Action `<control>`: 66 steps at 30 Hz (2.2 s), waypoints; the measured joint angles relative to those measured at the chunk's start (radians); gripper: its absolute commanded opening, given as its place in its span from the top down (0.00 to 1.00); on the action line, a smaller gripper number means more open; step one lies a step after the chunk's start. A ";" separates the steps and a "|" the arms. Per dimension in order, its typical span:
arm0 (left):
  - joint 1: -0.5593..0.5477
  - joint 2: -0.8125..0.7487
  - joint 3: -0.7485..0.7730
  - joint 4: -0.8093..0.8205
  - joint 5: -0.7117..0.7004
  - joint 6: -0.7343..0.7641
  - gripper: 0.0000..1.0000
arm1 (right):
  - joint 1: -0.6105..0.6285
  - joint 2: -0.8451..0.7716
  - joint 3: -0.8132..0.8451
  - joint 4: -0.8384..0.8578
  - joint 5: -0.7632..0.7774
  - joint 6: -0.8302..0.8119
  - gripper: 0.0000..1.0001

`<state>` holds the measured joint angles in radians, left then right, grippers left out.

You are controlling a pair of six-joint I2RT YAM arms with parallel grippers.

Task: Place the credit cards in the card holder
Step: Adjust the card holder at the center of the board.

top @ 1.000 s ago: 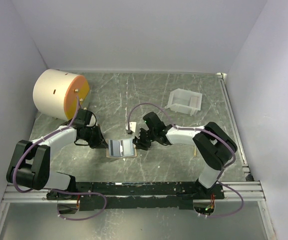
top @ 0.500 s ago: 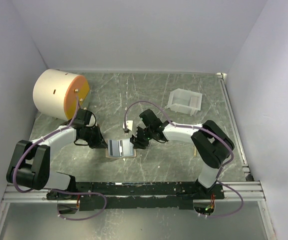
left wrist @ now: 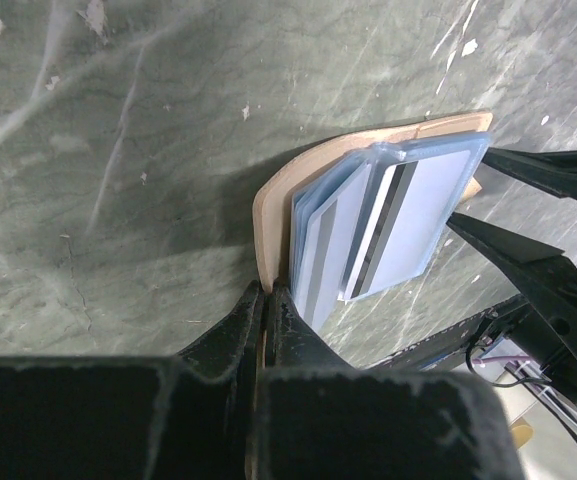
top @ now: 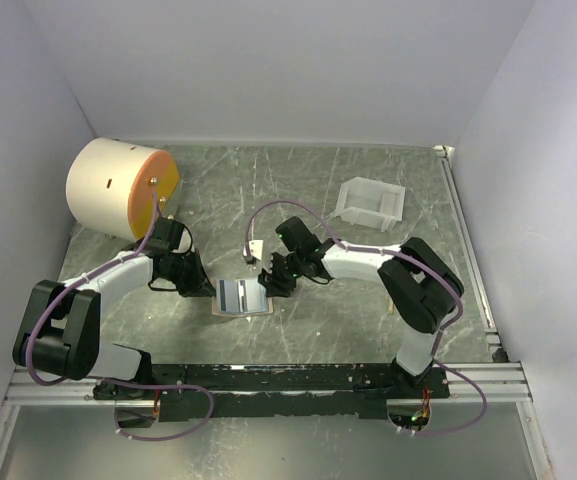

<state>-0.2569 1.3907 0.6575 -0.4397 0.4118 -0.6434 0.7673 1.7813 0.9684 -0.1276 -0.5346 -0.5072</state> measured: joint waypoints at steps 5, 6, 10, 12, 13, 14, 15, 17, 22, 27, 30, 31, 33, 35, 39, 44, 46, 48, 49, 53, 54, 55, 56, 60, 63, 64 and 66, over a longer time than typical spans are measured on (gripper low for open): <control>0.000 0.003 0.001 -0.002 0.000 0.001 0.93 | -0.002 0.038 0.035 -0.023 -0.015 -0.018 0.70; 0.000 0.005 0.002 -0.005 -0.002 0.001 0.93 | -0.002 0.047 0.048 -0.031 -0.018 -0.024 0.76; 0.000 0.011 0.013 -0.021 -0.007 0.006 0.93 | -0.003 0.055 0.059 -0.043 -0.047 -0.058 1.00; 0.000 0.014 0.027 -0.032 -0.014 0.009 0.93 | -0.003 0.055 0.059 -0.043 -0.064 -0.070 1.00; 0.000 0.016 0.036 -0.039 -0.017 0.010 0.93 | -0.003 0.055 0.058 -0.041 -0.067 -0.072 1.00; 0.000 0.020 0.045 -0.043 -0.021 0.012 0.93 | -0.003 0.054 0.054 -0.035 -0.071 -0.075 1.00; 0.000 0.022 0.052 -0.048 -0.025 0.013 0.93 | -0.003 0.050 0.044 -0.022 -0.074 -0.077 1.00; 0.000 0.026 0.062 -0.056 -0.031 0.016 0.93 | -0.003 0.033 0.013 0.010 -0.082 -0.082 1.00; 0.002 0.030 0.069 -0.071 -0.042 0.019 0.93 | -0.006 -0.026 -0.060 0.053 -0.117 -0.098 1.00; 0.002 0.043 0.069 -0.077 -0.047 0.018 0.93 | -0.019 -0.084 -0.097 0.060 -0.153 -0.135 1.00; 0.002 0.051 0.073 -0.082 -0.050 0.018 0.93 | -0.020 -0.117 -0.120 0.071 -0.170 -0.147 1.00; 0.002 0.054 0.076 -0.083 -0.051 0.019 0.93 | -0.020 -0.134 -0.133 0.079 -0.177 -0.148 1.00; 0.002 0.055 0.082 -0.087 -0.051 0.018 0.93 | -0.020 -0.170 -0.160 0.105 -0.188 -0.138 1.00; 0.002 0.055 0.085 -0.087 -0.053 0.018 0.93 | -0.020 -0.207 -0.191 0.150 -0.191 -0.117 1.00; 0.002 0.056 0.086 -0.087 -0.053 0.018 0.93 | -0.020 -0.264 -0.262 0.267 -0.195 -0.054 1.00; 0.002 0.062 0.086 -0.089 -0.053 0.018 0.93 | -0.020 -0.281 -0.354 0.423 -0.212 0.022 1.00; 0.002 0.063 0.086 -0.089 -0.053 0.018 0.93 | -0.020 -0.281 -0.377 0.468 -0.211 0.046 1.00; 0.002 0.063 0.086 -0.089 -0.053 0.018 0.93 | -0.020 -0.280 -0.394 0.516 -0.205 0.079 1.00; 0.002 0.064 0.086 -0.089 -0.054 0.018 0.93 | -0.020 -0.280 -0.404 0.546 -0.198 0.098 1.00; 0.002 0.070 0.086 -0.089 -0.056 0.018 0.93 | -0.020 -0.281 -0.468 0.688 -0.138 0.209 1.00; 0.002 0.072 0.086 -0.089 -0.055 0.018 0.93 | -0.020 -0.281 -0.490 0.733 -0.117 0.246 1.00; 0.002 0.074 0.086 -0.089 -0.053 0.018 0.93 | -0.020 -0.281 -0.506 0.767 -0.100 0.277 1.00; 0.002 0.075 0.086 -0.089 -0.051 0.018 0.93 | -0.020 -0.281 -0.525 0.808 -0.078 0.317 1.00; 0.002 0.076 0.086 -0.088 -0.050 0.017 0.93 | -0.019 -0.270 -0.572 0.961 -0.006 0.455 1.00; 0.002 0.076 0.086 -0.087 -0.049 0.016 0.93 | -0.018 -0.256 -0.603 1.057 0.037 0.534 1.00; 0.002 0.076 0.086 -0.086 -0.049 0.015 0.93 | -0.016 -0.251 -0.615 1.087 0.052 0.558 1.00; 0.002 0.076 0.086 -0.086 -0.048 0.015 0.93 | -0.011 -0.246 -0.632 1.126 0.075 0.595 1.00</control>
<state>-0.2550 1.4666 0.7433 -0.5259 0.3637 -0.6285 0.7567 1.5352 0.3359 0.9989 -0.4595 0.0883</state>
